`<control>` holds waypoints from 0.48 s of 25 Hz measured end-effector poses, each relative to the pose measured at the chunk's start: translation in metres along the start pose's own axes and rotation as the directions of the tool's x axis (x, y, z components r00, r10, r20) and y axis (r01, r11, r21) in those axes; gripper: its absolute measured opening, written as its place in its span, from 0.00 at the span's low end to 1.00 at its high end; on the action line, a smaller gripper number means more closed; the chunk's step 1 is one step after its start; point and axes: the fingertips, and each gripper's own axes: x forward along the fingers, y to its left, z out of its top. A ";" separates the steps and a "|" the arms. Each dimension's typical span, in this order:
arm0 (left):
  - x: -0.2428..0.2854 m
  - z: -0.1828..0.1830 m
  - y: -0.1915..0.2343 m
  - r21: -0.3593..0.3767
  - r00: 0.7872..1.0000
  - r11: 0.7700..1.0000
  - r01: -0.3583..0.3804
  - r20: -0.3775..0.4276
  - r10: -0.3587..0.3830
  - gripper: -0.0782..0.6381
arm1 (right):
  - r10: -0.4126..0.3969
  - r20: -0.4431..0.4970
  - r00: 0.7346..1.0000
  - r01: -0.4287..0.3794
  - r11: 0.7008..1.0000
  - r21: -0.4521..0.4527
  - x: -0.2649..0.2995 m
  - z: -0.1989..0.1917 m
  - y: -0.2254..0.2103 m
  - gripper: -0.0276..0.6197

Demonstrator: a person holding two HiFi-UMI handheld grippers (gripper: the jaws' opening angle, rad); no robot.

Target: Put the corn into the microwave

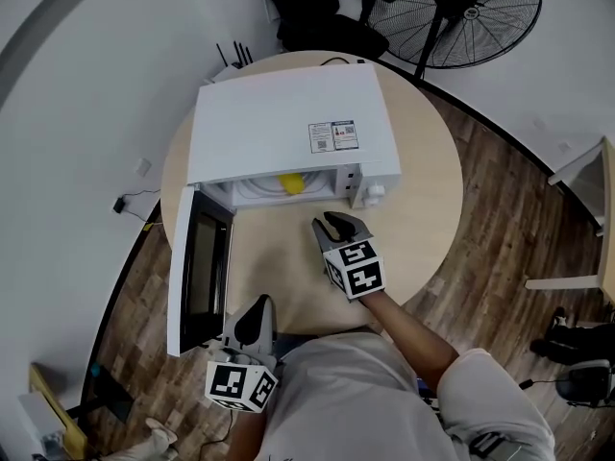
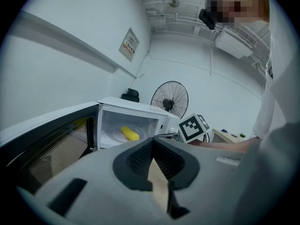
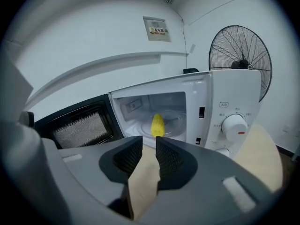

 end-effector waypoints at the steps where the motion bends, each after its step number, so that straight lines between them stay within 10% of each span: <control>1: 0.000 -0.001 0.000 -0.002 1.000 1.000 -0.001 0.001 0.001 0.09 | 0.001 0.001 1.000 -0.001 1.000 0.003 -0.003 -0.001 0.000 0.20; 12: -0.004 -0.006 0.001 -0.005 1.000 1.000 -0.005 0.002 0.005 0.09 | -0.001 -0.007 1.000 0.001 0.999 0.039 -0.031 -0.017 0.003 0.17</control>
